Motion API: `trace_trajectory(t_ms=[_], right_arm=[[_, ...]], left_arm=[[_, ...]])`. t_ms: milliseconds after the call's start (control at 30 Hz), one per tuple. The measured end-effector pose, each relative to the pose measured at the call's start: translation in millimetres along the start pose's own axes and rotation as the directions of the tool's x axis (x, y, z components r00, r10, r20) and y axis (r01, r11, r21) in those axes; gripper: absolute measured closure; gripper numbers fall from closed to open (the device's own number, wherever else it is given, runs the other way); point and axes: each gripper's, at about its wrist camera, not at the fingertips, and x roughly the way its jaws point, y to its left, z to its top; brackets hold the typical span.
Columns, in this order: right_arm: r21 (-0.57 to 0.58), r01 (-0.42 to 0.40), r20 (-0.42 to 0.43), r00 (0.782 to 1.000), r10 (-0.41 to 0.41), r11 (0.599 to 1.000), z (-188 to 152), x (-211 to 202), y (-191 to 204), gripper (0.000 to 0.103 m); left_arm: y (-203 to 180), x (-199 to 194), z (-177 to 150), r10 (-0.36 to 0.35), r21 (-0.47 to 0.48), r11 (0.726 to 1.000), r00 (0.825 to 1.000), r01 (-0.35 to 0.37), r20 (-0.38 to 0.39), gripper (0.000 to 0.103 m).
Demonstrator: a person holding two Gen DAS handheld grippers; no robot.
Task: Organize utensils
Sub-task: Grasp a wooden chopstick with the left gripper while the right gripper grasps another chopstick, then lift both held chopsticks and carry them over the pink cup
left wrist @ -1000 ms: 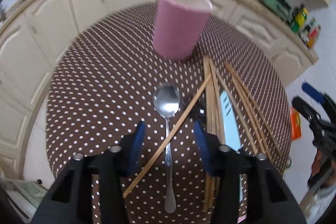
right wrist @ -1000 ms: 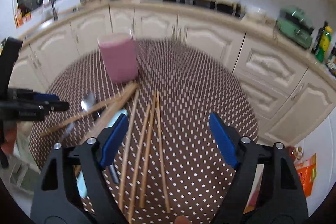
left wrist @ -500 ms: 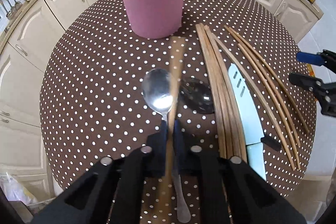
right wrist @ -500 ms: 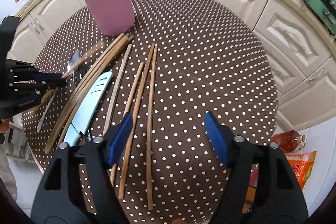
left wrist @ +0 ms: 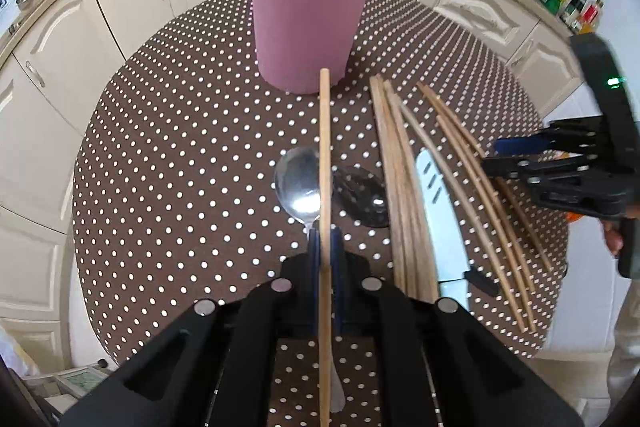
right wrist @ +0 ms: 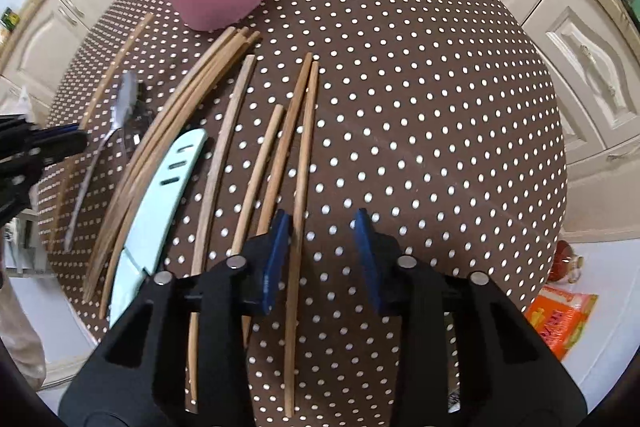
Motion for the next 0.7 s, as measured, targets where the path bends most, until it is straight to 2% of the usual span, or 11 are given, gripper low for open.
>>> trace_trajectory(t_ms=[33, 100, 233, 367, 433, 533, 600, 667, 700], right_arm=[[0.002, 0.003, -0.001, 1.000, -0.003, 1.000, 4.3, 2.8, 1.8, 0.080], [0.016, -0.023, -0.006, 1.000, 0.023, 1.000, 12.0, 5.7, 0.6, 0.097], [0.049, -0.088, 0.015, 0.996, 0.088, 0.995, 19.6, 4.0, -9.3, 0.098], [0.083, -0.145, 0.102, 0.985, 0.137, 0.986, 9.0, -25.1, -39.6, 0.098], [0.085, -0.174, 0.163, 0.974, 0.158, 0.981, 5.9, -47.4, -41.0, 0.098], [0.063, -0.214, 0.286, 0.940, 0.188, 0.975, 6.9, -85.0, -41.8, 0.098], [0.040, -0.231, 0.383, 0.902, 0.199, 0.972, 10.0, -112.9, -37.5, 0.098], [0.018, -0.254, 0.455, 0.863, 0.218, 0.967, 12.0, -136.0, -31.6, 0.098], [0.009, -0.259, 0.481, 0.848, 0.222, 0.966, 12.2, -143.7, -32.3, 0.098]], left_arm=[[0.5, -3.4, 0.6, -0.005, -0.003, 1.000, 1.000, 0.005, 0.005, 0.097], [0.5, -13.9, 0.7, -0.014, -0.014, 1.000, 0.999, 0.015, 0.034, 0.097], [-4.7, -36.9, -9.0, -0.074, -0.018, 0.997, 0.992, 0.076, 0.098, 0.097], [-18.9, -58.4, -10.2, -0.115, -0.008, 0.993, 0.976, 0.119, 0.185, 0.097], [-19.9, -71.0, -8.2, -0.129, -0.006, 0.991, 0.958, 0.135, 0.258, 0.097], [-20.0, -91.4, -3.8, -0.129, -0.012, 0.990, 0.918, 0.144, 0.375, 0.097], [-21.7, -105.2, 0.2, -0.113, -0.017, 0.990, 0.876, 0.137, 0.469, 0.097], [-23.2, -113.6, 6.9, -0.105, -0.022, 0.990, 0.844, 0.137, 0.526, 0.097], [-23.1, -118.6, 10.7, -0.107, -0.023, 0.989, 0.820, 0.145, 0.563, 0.097]])
